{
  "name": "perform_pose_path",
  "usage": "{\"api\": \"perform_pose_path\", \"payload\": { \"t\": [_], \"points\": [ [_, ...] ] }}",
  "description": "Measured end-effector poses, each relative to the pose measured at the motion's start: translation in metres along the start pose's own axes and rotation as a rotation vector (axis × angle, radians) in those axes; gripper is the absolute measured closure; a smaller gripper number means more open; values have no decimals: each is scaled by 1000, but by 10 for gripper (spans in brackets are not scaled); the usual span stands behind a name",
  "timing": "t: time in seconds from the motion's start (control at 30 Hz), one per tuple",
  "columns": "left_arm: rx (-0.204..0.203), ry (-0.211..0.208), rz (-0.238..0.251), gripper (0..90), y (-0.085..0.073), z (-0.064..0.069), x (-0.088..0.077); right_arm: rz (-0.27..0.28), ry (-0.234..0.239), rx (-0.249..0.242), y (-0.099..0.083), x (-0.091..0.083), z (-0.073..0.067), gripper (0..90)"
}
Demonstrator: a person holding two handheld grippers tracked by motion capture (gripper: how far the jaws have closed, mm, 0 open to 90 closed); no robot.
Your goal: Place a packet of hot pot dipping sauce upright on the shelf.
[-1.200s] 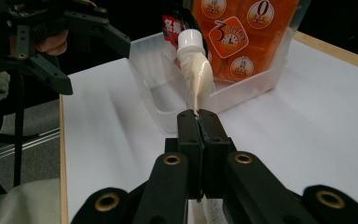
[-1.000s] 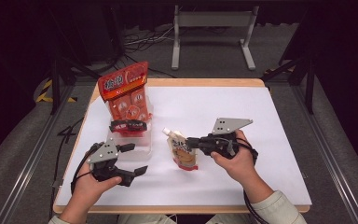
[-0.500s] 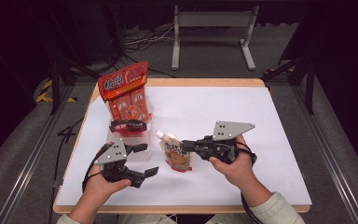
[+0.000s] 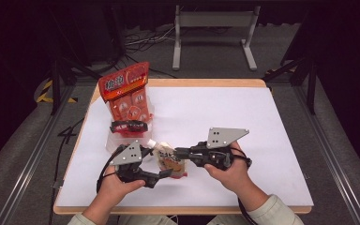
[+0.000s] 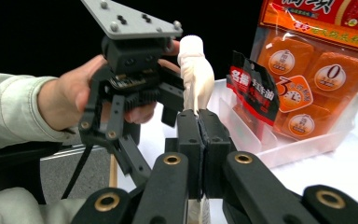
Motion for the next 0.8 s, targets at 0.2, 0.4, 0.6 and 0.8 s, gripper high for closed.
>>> {"api": "perform_pose_path", "payload": {
  "t": [0.2,0.4,0.6,0.8],
  "points": [
    [2,-23,10,366,1,1,6,14,12,-9,0,2,-2,896],
    [49,-19,-9,628,-2,4,5,13,14,-11,-1,3,-2,896],
    [51,-49,-9,813,-1,7,1,30,23,-12,0,1,-2,893],
    [40,-66,-30,830,-1,8,-2,30,31,-13,0,1,-2,886]
  ]
}}
Point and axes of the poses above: each handheld gripper's, and its own axes: x roughly forward along the jaws, y roughly out of its top, z roughly to its right, the point moved 6 cm from there along x, roughly forward along the jaws, and after that the axes turned 11 degrees about -z, right-handed, at the moved point
